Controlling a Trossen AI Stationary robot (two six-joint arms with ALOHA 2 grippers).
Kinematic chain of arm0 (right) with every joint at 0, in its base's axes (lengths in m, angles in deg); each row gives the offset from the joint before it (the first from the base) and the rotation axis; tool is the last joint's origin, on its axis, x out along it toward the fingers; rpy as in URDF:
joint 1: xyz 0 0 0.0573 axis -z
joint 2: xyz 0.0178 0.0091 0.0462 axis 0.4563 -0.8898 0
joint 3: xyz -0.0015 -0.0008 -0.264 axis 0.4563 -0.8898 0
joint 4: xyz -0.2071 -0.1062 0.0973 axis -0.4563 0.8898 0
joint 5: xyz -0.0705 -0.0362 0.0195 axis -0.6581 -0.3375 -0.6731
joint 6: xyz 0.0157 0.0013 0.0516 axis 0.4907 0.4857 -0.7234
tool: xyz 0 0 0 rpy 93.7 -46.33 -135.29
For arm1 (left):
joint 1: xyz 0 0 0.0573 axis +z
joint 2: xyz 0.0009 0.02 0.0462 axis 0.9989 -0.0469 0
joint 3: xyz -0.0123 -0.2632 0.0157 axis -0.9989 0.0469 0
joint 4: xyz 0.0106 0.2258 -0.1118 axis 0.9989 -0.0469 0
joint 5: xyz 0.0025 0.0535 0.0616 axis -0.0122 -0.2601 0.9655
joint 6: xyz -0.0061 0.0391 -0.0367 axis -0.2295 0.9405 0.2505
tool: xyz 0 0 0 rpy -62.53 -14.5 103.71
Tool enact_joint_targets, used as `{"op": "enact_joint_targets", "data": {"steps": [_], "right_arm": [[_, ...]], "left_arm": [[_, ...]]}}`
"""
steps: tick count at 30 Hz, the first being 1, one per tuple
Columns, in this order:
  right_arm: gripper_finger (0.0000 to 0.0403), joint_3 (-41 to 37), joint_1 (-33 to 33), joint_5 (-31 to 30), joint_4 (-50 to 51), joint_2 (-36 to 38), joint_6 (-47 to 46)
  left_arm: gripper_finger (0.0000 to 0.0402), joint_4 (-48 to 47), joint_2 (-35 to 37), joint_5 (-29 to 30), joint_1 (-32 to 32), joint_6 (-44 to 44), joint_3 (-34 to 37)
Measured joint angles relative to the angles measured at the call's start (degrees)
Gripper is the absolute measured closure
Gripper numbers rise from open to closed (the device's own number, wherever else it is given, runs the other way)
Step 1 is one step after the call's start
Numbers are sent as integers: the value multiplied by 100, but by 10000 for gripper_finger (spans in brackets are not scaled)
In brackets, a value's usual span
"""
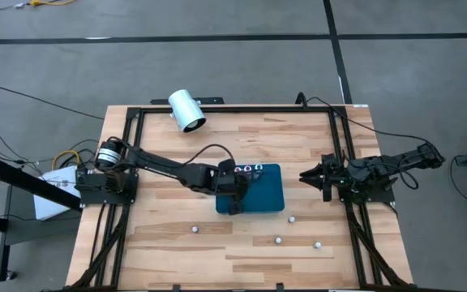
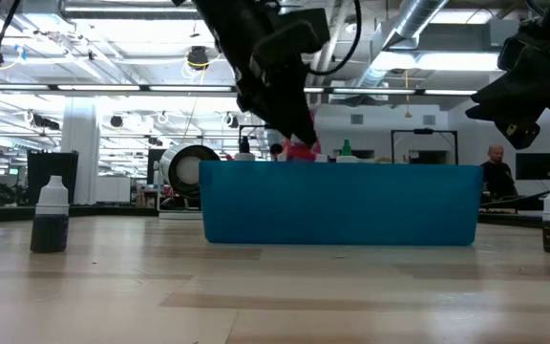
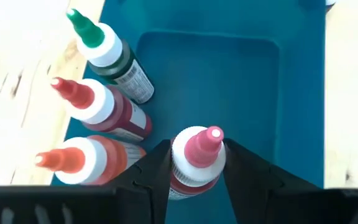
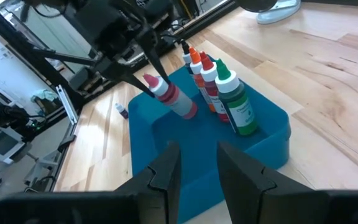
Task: Pick & Place food coloring
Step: Put the large pink food coloring bottle into the blue bin
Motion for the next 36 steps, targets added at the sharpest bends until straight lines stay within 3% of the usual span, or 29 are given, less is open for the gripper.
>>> {"op": "enact_joint_targets", "data": {"steps": [6, 21, 36], "right_arm": [[310, 1, 7, 2, 11, 0, -35], [310, 1, 7, 0, -8, 0, -99], [310, 1, 7, -44, -33, 0, -155]], "left_arm": [[281, 35, 248, 8, -26, -40, 174], [281, 1802, 2145, 358, -209, -970, 2529], [281, 2337, 2158, 665, -397, -1160, 3198]]}}
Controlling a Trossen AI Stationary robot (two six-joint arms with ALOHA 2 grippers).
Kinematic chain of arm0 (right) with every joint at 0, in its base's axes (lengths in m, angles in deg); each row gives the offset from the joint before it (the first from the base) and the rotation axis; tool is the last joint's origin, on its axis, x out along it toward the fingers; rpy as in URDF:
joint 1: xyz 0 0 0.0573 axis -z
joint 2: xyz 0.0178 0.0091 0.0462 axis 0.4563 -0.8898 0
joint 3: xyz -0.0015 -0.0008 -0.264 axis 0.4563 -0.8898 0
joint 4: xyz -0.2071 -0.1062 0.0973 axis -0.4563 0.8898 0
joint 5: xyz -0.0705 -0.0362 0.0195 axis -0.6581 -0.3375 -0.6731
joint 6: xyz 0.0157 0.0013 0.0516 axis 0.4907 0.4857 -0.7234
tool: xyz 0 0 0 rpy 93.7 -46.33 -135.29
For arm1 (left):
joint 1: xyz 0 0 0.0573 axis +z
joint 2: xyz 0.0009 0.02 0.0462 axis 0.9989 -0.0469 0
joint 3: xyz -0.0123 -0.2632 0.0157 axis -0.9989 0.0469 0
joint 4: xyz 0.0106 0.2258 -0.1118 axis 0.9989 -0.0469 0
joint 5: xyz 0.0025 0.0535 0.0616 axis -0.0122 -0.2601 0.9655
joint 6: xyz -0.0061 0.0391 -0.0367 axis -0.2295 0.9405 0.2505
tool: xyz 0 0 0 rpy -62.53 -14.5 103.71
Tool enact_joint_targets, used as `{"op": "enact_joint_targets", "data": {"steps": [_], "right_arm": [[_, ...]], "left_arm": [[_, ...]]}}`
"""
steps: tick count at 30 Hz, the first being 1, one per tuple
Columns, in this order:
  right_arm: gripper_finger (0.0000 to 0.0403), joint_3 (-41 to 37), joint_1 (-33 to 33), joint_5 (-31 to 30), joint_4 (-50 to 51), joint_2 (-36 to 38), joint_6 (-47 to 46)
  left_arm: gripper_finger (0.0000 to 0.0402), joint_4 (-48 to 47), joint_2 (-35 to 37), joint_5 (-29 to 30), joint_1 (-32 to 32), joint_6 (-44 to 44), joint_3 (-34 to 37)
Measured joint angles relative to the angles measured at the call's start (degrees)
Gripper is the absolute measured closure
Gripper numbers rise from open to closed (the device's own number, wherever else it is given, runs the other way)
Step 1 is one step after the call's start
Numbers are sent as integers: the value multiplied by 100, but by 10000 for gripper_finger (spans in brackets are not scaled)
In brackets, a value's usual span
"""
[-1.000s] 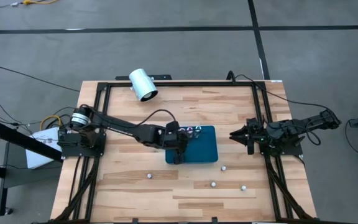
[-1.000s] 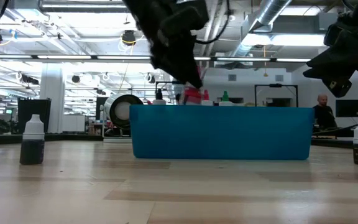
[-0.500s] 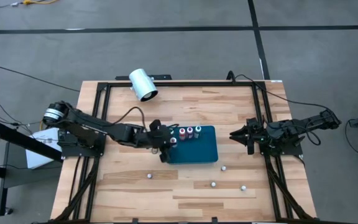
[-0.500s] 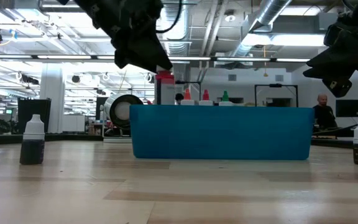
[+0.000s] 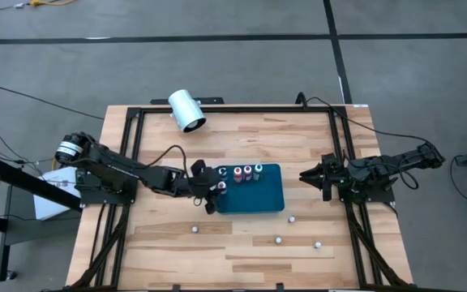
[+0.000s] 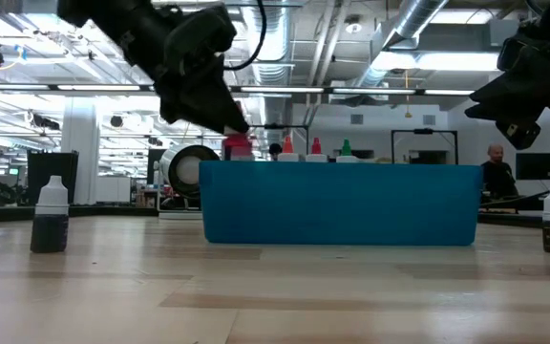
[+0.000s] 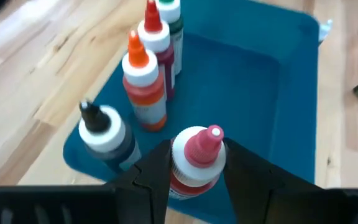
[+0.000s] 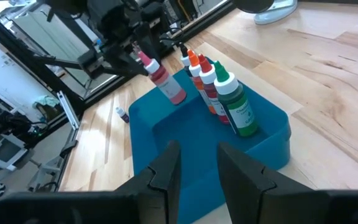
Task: Pick & Place food coloring
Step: Put the large pink food coloring bottle into the blue bin
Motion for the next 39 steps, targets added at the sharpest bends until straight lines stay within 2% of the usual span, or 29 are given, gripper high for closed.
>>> {"op": "enact_joint_targets", "data": {"steps": [18, 39], "right_arm": [[310, 0, 0, 0, 9, 0, -97], [310, 0, 0, 0, 2, 2, -101]], "left_arm": [[281, 716, -7, 209, -10, -212, 593], [269, 744, -7, 202, 9, 48, 636]]}}
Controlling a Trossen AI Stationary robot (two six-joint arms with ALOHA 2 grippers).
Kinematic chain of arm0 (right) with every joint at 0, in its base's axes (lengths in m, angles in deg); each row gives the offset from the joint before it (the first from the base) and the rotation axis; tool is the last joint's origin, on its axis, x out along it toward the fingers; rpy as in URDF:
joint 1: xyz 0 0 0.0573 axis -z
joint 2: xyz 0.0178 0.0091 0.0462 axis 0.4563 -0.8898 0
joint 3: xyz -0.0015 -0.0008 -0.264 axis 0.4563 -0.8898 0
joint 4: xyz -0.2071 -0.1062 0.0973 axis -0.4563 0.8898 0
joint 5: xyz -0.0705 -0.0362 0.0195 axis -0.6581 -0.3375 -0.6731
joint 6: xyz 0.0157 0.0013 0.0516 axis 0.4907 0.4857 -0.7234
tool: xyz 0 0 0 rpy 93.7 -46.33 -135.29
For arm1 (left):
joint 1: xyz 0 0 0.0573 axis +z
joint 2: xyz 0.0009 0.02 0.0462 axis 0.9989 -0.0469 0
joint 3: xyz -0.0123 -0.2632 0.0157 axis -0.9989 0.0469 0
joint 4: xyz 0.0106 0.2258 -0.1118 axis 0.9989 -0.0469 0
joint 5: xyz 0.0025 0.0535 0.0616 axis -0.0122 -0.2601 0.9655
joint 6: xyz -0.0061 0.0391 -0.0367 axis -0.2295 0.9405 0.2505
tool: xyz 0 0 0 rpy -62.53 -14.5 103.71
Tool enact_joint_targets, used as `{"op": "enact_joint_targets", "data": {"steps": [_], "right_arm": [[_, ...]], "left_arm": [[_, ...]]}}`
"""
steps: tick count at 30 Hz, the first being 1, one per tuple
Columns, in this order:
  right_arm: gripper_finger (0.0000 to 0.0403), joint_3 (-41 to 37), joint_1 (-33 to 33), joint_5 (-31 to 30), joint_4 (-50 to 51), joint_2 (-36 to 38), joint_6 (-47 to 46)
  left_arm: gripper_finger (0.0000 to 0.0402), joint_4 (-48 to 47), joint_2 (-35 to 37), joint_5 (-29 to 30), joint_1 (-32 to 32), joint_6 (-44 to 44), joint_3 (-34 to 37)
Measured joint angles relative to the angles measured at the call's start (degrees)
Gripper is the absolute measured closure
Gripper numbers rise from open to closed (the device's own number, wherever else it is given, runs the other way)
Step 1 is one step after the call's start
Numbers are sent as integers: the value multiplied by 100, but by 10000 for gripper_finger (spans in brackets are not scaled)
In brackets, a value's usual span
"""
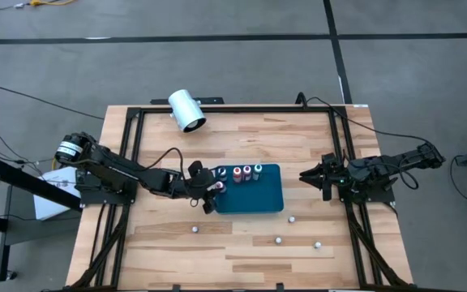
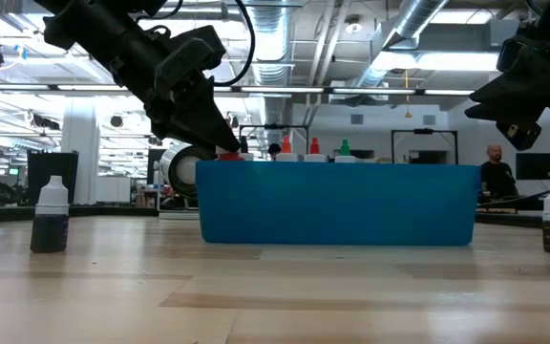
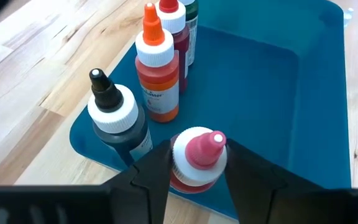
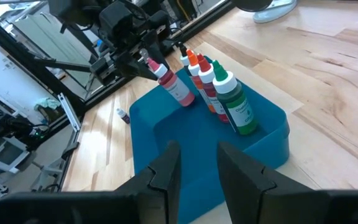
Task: Pick & Place food coloring
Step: Put the large pink food coloring bottle into the blue bin
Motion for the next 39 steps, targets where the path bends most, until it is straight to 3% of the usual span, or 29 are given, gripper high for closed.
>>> {"op": "enact_joint_targets", "data": {"steps": [6, 13, 25, 39], "right_arm": [[310, 0, 0, 0, -2, -2, 0], [310, 0, 0, 0, -2, -2, 0], [310, 0, 0, 0, -2, -1, 2], [310, 0, 0, 0, -2, -2, -20]], "left_arm": [[267, -2, 0, -28, 123, 2, 0], [266, 4, -2, -483, 281, 4, 0], [265, 20, -2, -568, 281, 114, 0], [220, 22, -2, -586, 285, 116, 0]]}}
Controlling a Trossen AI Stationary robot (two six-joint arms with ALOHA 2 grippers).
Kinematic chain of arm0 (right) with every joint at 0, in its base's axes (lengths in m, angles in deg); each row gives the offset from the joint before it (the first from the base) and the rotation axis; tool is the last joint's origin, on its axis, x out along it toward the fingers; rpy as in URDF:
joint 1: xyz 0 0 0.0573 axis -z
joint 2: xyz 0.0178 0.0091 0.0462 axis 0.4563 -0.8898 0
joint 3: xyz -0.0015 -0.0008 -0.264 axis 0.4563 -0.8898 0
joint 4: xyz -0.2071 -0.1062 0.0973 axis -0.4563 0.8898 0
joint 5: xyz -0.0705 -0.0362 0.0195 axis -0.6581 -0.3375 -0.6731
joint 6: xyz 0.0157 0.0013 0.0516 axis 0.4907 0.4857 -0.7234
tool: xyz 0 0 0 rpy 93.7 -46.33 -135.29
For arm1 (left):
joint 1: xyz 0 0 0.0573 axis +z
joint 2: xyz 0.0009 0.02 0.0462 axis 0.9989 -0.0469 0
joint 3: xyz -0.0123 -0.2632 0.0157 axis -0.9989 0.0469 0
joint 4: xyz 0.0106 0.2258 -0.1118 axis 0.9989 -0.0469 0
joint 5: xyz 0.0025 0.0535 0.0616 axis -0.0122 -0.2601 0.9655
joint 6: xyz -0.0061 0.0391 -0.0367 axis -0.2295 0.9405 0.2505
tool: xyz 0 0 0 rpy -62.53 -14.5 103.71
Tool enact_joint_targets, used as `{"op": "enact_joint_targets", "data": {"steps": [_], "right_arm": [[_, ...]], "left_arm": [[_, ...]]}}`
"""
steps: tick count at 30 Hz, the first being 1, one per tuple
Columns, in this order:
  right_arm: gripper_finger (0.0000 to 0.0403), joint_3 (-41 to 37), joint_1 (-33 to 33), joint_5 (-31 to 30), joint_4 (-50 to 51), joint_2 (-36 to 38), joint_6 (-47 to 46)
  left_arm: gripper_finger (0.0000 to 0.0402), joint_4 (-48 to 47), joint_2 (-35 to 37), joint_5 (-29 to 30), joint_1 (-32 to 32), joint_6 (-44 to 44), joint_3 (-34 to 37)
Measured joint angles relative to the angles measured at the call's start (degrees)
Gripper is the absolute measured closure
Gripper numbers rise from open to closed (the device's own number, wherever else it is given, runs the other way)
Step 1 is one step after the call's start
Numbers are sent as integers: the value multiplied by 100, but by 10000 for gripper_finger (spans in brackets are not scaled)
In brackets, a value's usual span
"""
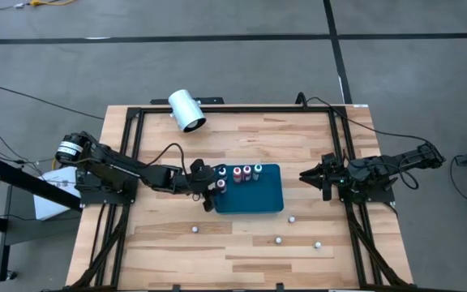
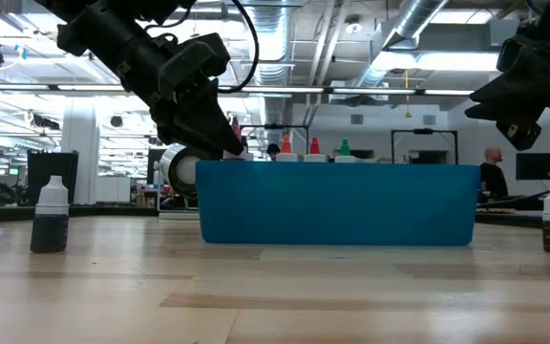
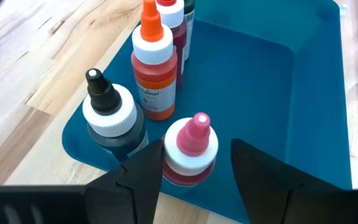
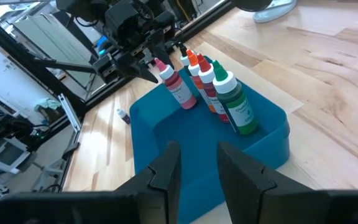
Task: Pick & Place food coloring
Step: Put the large pink food coloring bottle into the blue bin, then put the small violet food coloring bottle into the blue bin
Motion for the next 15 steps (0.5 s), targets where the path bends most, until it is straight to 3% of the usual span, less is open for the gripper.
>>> {"op": "enact_joint_targets", "data": {"steps": [8, 15], "right_arm": [[310, 0, 2, 0, -2, 0, -24], [310, 0, 1, 2, -2, 1, -23]], "left_arm": [[220, -4, 61, 11, 0, -2, 0], [220, -122, 675, -154, 0, -4, 0]]}}
